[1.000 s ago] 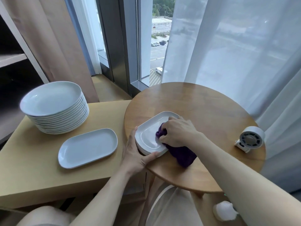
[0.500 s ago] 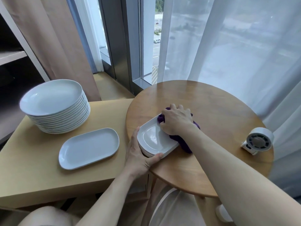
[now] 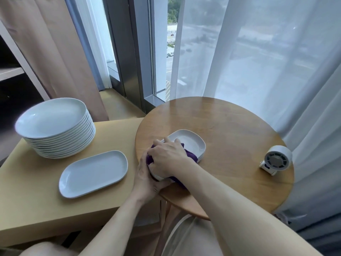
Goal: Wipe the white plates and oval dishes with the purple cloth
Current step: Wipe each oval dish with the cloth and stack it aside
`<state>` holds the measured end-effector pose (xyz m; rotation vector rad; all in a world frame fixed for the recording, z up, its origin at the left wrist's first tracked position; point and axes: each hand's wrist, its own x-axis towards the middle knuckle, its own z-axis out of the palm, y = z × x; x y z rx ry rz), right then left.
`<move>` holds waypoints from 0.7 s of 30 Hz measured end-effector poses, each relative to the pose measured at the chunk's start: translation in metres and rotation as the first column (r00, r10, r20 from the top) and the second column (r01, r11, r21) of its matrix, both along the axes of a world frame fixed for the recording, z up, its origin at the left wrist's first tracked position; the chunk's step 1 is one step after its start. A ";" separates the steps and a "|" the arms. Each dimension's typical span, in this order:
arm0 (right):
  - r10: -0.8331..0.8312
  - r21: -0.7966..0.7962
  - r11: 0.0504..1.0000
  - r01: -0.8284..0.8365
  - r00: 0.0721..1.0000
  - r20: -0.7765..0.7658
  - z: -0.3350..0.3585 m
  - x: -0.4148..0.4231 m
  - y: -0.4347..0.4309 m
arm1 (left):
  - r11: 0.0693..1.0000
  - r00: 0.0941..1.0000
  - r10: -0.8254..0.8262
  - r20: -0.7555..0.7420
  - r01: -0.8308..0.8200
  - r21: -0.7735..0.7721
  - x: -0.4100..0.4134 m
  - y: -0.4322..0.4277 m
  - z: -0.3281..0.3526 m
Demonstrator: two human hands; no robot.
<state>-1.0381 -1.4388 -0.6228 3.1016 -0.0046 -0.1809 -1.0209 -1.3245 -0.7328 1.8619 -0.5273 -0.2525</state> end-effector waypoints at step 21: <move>-0.277 -0.172 0.941 0.292 0.955 0.104 -0.018 0.007 -0.109 | 0.999 0.996 0.033 -0.085 -0.031 0.018 -0.002 0.000 -0.002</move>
